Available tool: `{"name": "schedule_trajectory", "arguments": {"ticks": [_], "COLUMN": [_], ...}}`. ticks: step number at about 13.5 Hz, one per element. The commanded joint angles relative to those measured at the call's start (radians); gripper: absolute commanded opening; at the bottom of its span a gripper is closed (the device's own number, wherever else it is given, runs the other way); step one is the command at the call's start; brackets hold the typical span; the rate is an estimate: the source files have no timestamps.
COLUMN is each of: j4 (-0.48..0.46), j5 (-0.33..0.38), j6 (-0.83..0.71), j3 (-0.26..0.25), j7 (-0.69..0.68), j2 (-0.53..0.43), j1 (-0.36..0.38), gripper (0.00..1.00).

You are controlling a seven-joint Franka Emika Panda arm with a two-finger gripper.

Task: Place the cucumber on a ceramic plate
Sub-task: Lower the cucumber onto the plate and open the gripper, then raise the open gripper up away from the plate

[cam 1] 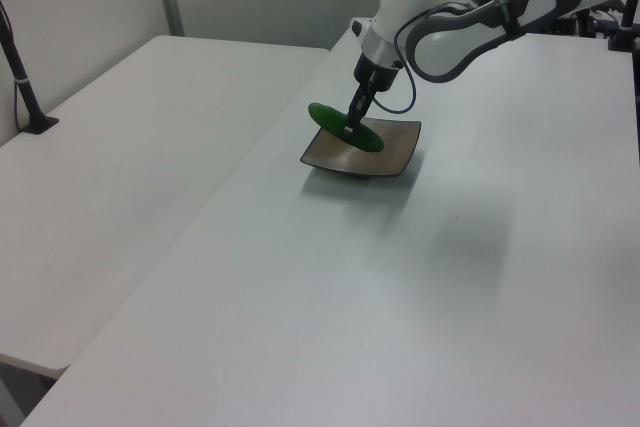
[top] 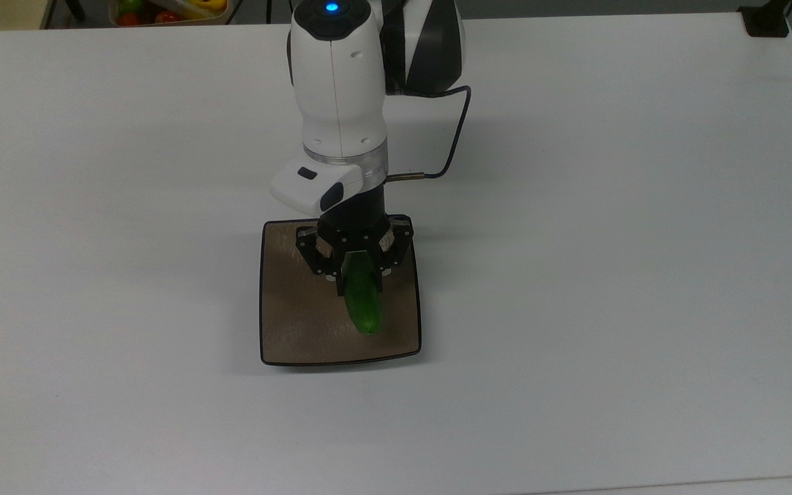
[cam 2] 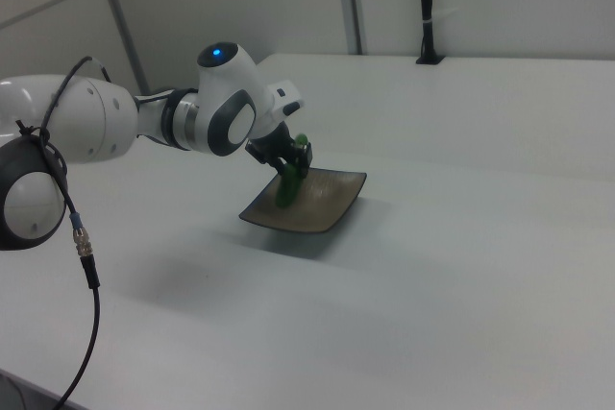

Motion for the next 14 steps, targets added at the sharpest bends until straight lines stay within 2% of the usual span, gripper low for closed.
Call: {"name": "schedule_trajectory", "arguments": {"ticks": [1, 4, 6, 8, 10, 14], "j4": [0.010, 0.010, -0.026, -0.071, -0.076, -0.076], "j5": [0.009, 0.011, 0.012, 0.006, 0.003, 0.005], "j6": [0.023, 0.023, 0.014, -0.015, -0.133, -0.539], "j3": [-0.001, -0.001, -0.001, -0.001, -0.001, -0.018], "j7": [-0.016, -0.016, -0.018, -0.022, -0.022, -0.015], "j2": [0.009, 0.001, -0.070, -0.150, -0.221, -0.431], "j1": [-0.008, -0.014, -0.023, -0.023, -0.025, -0.025], "gripper": [0.69, 0.81, 1.00, 1.00, 1.00, 1.00]}}
